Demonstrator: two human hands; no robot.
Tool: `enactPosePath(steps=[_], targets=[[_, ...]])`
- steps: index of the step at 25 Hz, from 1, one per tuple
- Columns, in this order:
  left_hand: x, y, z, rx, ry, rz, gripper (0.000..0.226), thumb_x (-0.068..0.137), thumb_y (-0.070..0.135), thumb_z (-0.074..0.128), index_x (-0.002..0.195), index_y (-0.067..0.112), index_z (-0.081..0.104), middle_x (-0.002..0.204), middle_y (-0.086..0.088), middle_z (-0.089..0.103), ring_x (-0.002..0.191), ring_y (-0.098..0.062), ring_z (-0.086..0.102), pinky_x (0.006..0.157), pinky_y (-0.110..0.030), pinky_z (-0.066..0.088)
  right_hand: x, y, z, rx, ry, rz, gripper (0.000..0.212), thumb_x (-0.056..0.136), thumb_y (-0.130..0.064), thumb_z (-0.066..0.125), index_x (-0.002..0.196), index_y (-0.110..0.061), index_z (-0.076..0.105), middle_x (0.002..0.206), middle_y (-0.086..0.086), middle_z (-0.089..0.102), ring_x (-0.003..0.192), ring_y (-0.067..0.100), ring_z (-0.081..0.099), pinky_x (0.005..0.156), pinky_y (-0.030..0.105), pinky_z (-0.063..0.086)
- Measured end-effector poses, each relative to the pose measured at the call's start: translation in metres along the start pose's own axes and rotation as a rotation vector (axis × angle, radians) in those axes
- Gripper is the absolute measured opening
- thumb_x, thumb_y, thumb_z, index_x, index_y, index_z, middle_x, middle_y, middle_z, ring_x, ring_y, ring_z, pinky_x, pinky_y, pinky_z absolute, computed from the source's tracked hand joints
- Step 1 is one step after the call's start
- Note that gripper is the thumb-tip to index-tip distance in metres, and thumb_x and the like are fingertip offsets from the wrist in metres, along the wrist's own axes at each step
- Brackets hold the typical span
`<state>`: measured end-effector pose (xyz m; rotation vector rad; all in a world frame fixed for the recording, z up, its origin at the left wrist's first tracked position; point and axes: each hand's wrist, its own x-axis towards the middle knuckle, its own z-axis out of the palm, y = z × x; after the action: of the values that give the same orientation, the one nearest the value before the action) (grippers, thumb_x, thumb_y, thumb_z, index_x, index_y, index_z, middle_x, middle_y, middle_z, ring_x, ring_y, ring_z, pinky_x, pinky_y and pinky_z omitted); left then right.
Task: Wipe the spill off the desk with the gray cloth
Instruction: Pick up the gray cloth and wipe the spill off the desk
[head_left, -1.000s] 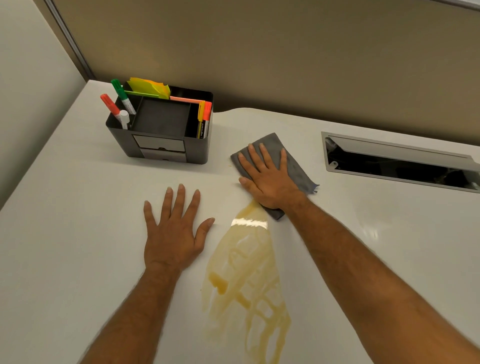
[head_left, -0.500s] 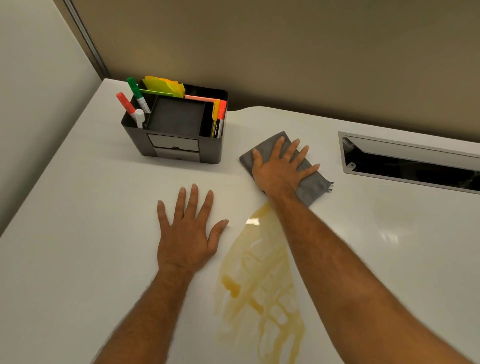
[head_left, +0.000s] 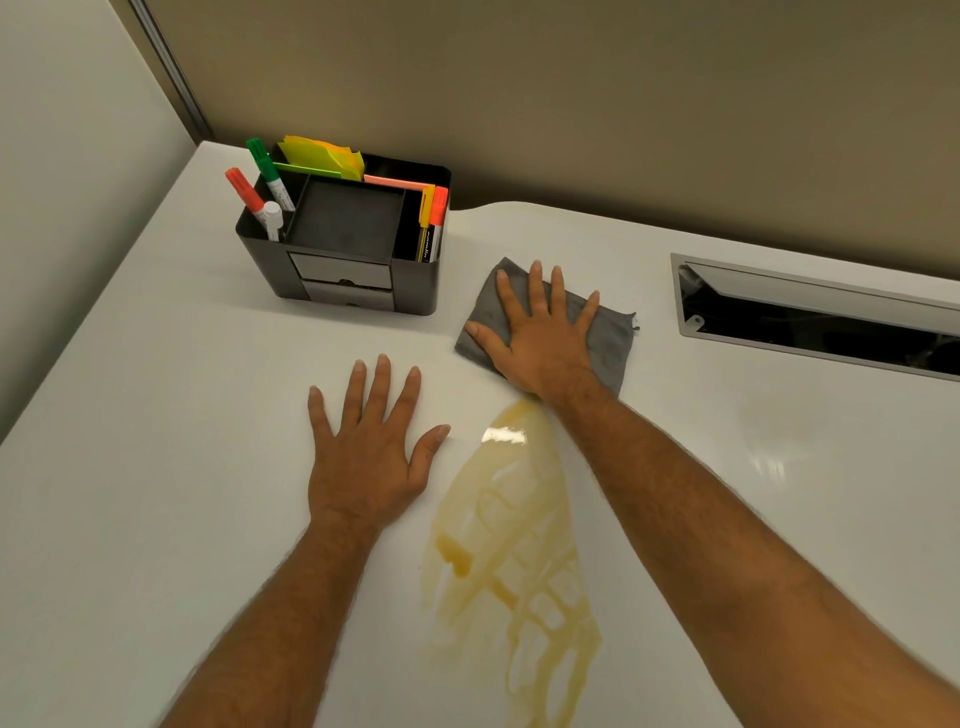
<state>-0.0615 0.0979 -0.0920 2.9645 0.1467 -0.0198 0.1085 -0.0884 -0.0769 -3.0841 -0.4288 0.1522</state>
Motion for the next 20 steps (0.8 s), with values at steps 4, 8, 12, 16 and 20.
enactPosePath(steps=[4,8,12,16,20], targets=[[0.000,0.000,0.000,-0.007,-0.004,0.000,0.078,0.093,0.072,0.002,0.160,0.032,0.011,0.170,-0.004,0.010,0.156,-0.028,0.007,0.121,-0.065,0.003,-0.009,0.004,0.002,-0.041,0.004,-0.115,0.088,0.086,-0.085,0.006,0.160,-0.039,-0.005,0.171,0.006,-0.010,0.156,0.032,-0.013,0.116,0.074,-0.006],[-0.001,-0.001,-0.001,-0.018,-0.001,0.007,0.079,0.093,0.072,-0.001,0.160,0.032,0.014,0.169,-0.004,0.012,0.156,-0.028,0.008,0.121,-0.064,0.002,-0.016,0.012,0.003,-0.061,0.009,-0.211,0.087,0.087,-0.084,0.008,0.161,-0.039,-0.003,0.171,0.005,-0.008,0.157,0.030,-0.010,0.116,0.072,-0.006],[-0.002,0.000,-0.002,-0.058,0.018,0.009,0.080,0.093,0.072,-0.002,0.159,0.032,0.016,0.169,-0.003,0.012,0.157,-0.026,0.006,0.122,-0.060,-0.002,-0.021,0.032,0.000,-0.051,0.011,-0.233,0.085,0.089,-0.083,0.011,0.161,-0.039,-0.003,0.171,0.003,-0.007,0.157,0.029,-0.009,0.117,0.071,-0.007],[-0.008,-0.007,-0.005,-0.286,0.093,-0.004,0.075,0.096,0.068,0.012,0.156,0.027,0.030,0.165,0.000,0.029,0.155,-0.019,0.016,0.125,-0.051,-0.003,-0.035,0.066,-0.001,-0.002,0.013,-0.070,0.083,0.090,-0.084,0.011,0.160,-0.042,-0.003,0.171,0.002,-0.008,0.157,0.026,-0.011,0.117,0.071,-0.008],[-0.012,-0.015,-0.012,-0.481,0.115,-0.008,0.072,0.094,0.060,0.029,0.155,0.022,0.035,0.162,0.000,0.033,0.153,-0.016,0.021,0.125,-0.040,0.001,-0.062,0.107,-0.001,0.027,0.020,0.122,0.080,0.092,-0.082,0.013,0.160,-0.042,-0.003,0.171,0.002,-0.009,0.156,0.026,-0.012,0.116,0.072,-0.009]])
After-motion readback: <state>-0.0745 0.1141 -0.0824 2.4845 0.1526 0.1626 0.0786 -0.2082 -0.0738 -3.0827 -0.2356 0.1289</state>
